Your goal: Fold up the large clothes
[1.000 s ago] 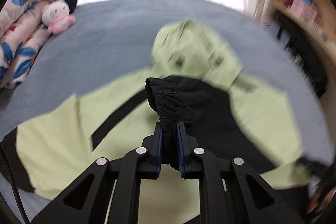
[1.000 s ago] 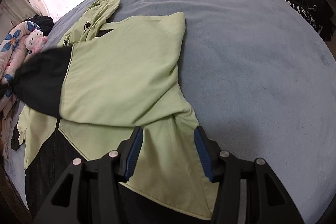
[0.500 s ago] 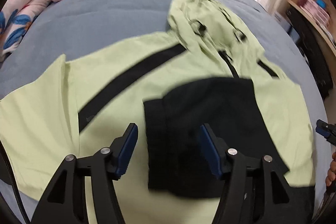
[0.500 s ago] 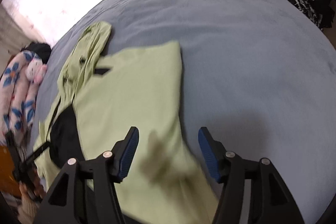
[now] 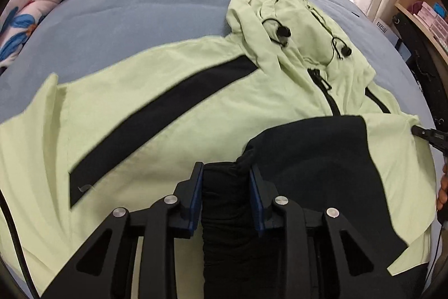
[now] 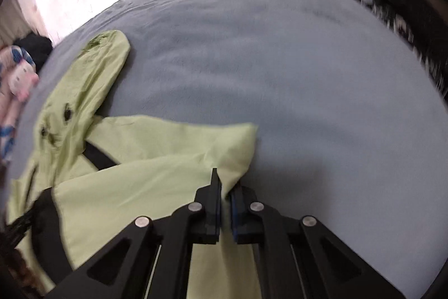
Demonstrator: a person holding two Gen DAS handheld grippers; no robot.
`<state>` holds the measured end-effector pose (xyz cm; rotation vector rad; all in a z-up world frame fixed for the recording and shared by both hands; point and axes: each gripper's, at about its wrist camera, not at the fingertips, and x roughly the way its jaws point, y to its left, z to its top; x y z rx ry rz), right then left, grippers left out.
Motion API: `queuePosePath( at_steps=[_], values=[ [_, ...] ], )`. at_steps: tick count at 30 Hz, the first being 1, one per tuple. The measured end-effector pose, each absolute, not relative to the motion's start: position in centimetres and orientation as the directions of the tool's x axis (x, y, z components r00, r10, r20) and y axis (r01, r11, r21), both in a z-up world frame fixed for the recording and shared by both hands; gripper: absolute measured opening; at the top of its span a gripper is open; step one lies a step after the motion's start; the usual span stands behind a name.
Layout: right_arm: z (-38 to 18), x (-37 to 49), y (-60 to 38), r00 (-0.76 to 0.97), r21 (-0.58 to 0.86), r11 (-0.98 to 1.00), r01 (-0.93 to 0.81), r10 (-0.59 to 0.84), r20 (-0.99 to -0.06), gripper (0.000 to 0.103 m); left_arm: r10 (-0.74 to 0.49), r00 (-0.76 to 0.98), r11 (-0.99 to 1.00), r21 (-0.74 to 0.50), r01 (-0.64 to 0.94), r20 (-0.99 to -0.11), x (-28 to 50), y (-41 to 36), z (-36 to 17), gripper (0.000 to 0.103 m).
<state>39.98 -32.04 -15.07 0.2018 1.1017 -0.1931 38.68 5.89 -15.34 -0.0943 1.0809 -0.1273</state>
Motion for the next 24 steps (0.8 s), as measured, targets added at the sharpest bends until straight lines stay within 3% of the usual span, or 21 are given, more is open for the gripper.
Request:
queuePosePath(
  at_steps=[2, 5, 8, 10, 12, 13, 17, 20, 21, 23, 24],
  values=[
    [-15.7, 40.4, -32.3, 0.396, 0.061, 0.961, 0.270, -0.053, -0.917, 0.010, -0.130, 0.472, 0.991, -0.120, 0.052, -0.872, 38.2, 5.6, -15.2, 0.029],
    [-13.6, 38.6, -33.7, 0.419, 0.161, 0.936, 0.312, 0.017, -0.908, 0.022, -0.136, 0.438, 0.991, -0.129, 0.045, -0.889, 38.1, 5.8, -14.4, 0.031],
    [-10.4, 33.9, -35.1, 0.484, 0.258, 0.910, 0.324, 0.075, -0.872, 0.042, -0.147, 0.447, 0.989, -0.145, 0.040, -0.882, 36.7, 7.1, -12.6, 0.031],
    [-9.1, 29.5, -35.0, 0.511, 0.250, 0.912, 0.324, 0.054, -0.858, 0.059, -0.156, 0.464, 0.987, -0.152, 0.046, -0.872, 35.6, 7.4, -11.4, 0.036],
    [-9.2, 26.4, -34.7, 0.512, 0.246, 0.919, 0.309, 0.057, -0.857, 0.062, -0.177, 0.469, 0.984, -0.171, 0.056, -0.865, 33.9, 7.7, -10.7, 0.046],
    [-9.7, 24.9, -34.5, 0.506, 0.248, 0.921, 0.302, 0.066, -0.860, 0.062, -0.183, 0.467, 0.982, -0.178, 0.055, -0.865, 32.9, 7.7, -10.7, 0.051],
    [-12.2, 21.3, -33.9, 0.482, 0.217, 0.927, 0.306, 0.046, -0.875, 0.062, -0.198, 0.433, 0.979, -0.200, 0.041, -0.879, 30.9, 7.5, -12.1, 0.052],
    [-14.0, 21.3, -33.6, 0.479, 0.270, 0.921, 0.280, 0.110, -0.871, 0.061, -0.214, 0.414, 0.972, -0.233, 0.006, -0.885, 30.8, 6.8, -13.7, 0.052],
    [-14.3, 21.6, -33.2, 0.484, 0.259, 0.927, 0.271, 0.102, -0.869, 0.057, -0.205, 0.421, 0.974, -0.226, 0.001, -0.884, 30.7, 6.5, -13.9, 0.052],
    [-15.0, 22.4, -32.6, 0.477, 0.240, 0.939, 0.247, 0.098, -0.873, 0.032, -0.170, 0.438, 0.981, -0.195, -0.013, -0.883, 30.6, 5.8, -14.2, 0.041],
    [-15.6, 22.6, -32.5, 0.463, 0.251, 0.936, 0.246, 0.114, -0.879, 0.017, -0.150, 0.438, 0.984, -0.178, -0.025, -0.886, 30.7, 5.6, -14.3, 0.031]
  ],
)
